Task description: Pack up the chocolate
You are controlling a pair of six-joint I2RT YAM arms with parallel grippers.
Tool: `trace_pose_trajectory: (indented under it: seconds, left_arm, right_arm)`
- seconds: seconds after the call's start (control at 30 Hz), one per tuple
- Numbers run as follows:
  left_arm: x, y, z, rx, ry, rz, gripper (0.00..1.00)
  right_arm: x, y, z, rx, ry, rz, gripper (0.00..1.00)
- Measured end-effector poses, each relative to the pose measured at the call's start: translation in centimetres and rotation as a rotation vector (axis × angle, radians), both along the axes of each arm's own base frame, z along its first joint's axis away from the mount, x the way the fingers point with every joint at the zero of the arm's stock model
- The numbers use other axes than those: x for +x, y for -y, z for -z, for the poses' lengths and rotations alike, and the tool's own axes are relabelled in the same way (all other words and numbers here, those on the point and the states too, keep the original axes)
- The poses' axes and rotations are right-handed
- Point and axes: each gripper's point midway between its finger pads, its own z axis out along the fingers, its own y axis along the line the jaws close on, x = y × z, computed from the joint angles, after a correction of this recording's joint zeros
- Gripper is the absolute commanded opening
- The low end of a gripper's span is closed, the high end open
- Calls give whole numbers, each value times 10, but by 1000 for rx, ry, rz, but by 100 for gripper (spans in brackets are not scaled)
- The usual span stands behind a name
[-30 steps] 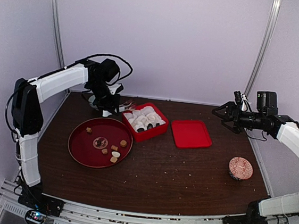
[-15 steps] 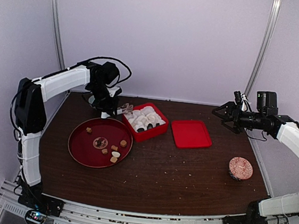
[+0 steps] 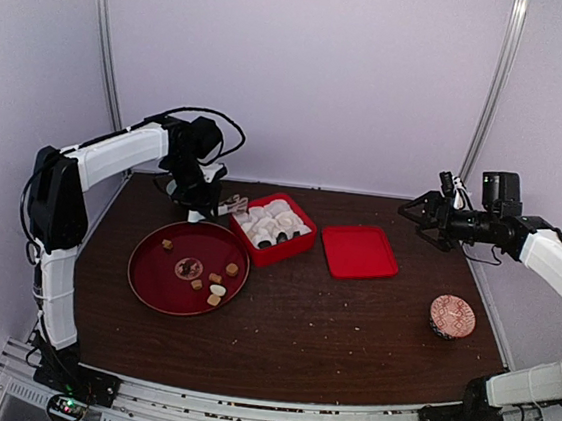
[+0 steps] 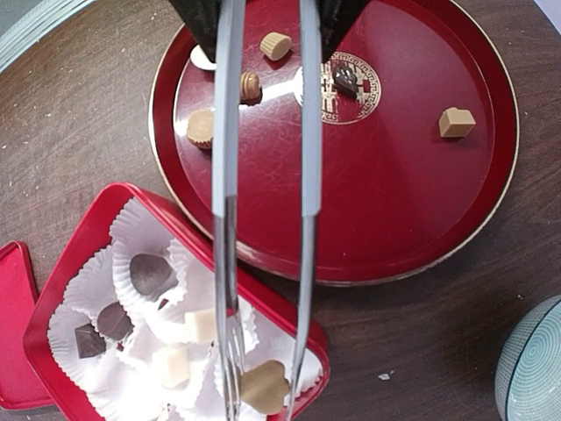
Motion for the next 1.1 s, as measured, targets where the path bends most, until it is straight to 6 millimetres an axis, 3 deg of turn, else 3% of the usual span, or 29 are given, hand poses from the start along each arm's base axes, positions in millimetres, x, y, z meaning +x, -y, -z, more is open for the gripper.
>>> trace_pose_trajectory:
  seconds: [0.6,0.7,0.9,1.1]
  left_arm:
    - [-5,3,-14,-33,16,21,32]
    - [-20,-4,-24,-49,41,38,32]
    - [-76,-24,-41,-81,73,92,32]
    - [-120,-34,-22,-61,38,161,33]
  right_arm:
    - [1,0,2,0,-5,0,100]
    - [1,0,2,0,-5,-1,100]
    - [2,-1,2,0,-5,-3,100]
    - [3,-1,3,3,-6,-4,100]
